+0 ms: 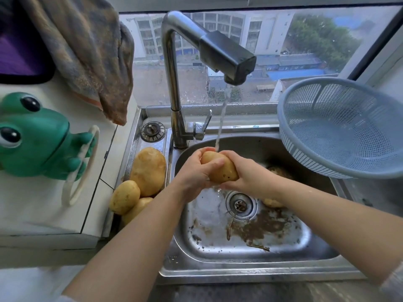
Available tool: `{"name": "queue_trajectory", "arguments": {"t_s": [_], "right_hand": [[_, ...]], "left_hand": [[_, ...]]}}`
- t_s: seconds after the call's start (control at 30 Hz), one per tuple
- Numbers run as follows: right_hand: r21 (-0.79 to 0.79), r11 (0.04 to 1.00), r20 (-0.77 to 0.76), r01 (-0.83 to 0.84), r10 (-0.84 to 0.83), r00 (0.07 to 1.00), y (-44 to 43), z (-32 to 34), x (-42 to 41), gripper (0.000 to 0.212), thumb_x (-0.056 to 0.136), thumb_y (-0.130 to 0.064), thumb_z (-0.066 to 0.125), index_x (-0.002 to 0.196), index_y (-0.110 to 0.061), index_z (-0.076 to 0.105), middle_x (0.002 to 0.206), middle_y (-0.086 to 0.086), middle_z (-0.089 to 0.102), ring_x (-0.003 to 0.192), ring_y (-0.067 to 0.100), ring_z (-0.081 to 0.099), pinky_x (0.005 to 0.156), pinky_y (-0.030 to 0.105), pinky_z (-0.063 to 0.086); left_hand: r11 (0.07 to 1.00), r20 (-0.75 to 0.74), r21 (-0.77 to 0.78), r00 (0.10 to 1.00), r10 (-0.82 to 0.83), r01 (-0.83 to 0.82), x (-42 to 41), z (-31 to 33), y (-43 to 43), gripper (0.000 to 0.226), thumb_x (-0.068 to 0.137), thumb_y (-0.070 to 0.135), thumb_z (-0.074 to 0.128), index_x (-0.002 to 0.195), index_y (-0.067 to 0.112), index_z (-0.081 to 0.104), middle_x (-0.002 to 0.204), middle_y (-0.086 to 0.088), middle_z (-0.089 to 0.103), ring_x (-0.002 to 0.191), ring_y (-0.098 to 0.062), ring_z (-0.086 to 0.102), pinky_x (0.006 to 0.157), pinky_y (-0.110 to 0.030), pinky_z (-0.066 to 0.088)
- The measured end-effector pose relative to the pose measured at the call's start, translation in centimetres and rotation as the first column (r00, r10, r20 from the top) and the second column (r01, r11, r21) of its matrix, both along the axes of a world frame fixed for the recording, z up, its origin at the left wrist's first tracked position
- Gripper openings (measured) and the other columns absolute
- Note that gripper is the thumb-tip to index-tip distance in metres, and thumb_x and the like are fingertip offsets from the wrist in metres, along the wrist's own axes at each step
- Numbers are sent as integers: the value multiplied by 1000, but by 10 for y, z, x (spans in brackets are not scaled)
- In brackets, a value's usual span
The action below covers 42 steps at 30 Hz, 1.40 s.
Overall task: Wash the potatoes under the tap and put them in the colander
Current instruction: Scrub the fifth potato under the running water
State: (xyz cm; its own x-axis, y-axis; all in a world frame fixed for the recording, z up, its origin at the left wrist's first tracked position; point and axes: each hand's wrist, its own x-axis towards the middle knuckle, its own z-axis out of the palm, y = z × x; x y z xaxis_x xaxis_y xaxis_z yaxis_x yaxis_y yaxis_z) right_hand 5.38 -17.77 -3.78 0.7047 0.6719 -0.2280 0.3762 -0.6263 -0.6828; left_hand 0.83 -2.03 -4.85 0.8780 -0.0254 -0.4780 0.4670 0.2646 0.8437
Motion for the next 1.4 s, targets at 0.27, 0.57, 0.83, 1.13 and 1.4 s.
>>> {"name": "queue_trajectory", "arguments": {"t_s": [0.27,0.57,0.83,1.13,1.4], "right_hand": [[-26,999,-9,-23,23,1000,0,2,-1,75,81,-27,76,142,-24,33,111,-6,55,97,14,57,82,23,47],[-62,996,-15,-71,71,997,0,4,-3,75,81,-26,76,142,-25,33,116,-2,56,101,15,56,87,24,46],[-58,995,-16,-76,75,997,3,11,-2,74,80,-25,77,141,-25,35,111,-8,53,98,10,53,81,19,40],[-57,996,-19,-67,66,998,4,13,3,73,79,-25,78,140,-26,37,112,-6,55,98,12,56,77,18,43],[-55,997,-19,-63,62,998,5,15,8,73,77,-26,79,139,-27,39,114,-4,57,99,13,57,82,23,48]], "left_hand": [[997,-14,-64,999,-46,45,-3,-1,10,41,86,9,69,121,22,52,135,-17,43,115,-39,58,82,-46,59],[987,-63,-138,994,-90,81,-11,2,19,40,86,3,64,122,17,52,129,-19,50,107,-38,64,76,-42,60],[981,-61,-189,997,-44,32,-15,6,19,36,90,2,60,122,17,52,129,-21,51,103,-36,65,75,-41,61],[977,-44,-210,999,-28,18,-14,7,19,43,87,0,61,126,16,51,132,-21,49,109,-39,62,74,-41,61],[983,-63,-182,998,13,-24,-10,7,17,35,89,1,61,120,18,53,132,-21,46,116,-43,56,78,-44,60]]}}
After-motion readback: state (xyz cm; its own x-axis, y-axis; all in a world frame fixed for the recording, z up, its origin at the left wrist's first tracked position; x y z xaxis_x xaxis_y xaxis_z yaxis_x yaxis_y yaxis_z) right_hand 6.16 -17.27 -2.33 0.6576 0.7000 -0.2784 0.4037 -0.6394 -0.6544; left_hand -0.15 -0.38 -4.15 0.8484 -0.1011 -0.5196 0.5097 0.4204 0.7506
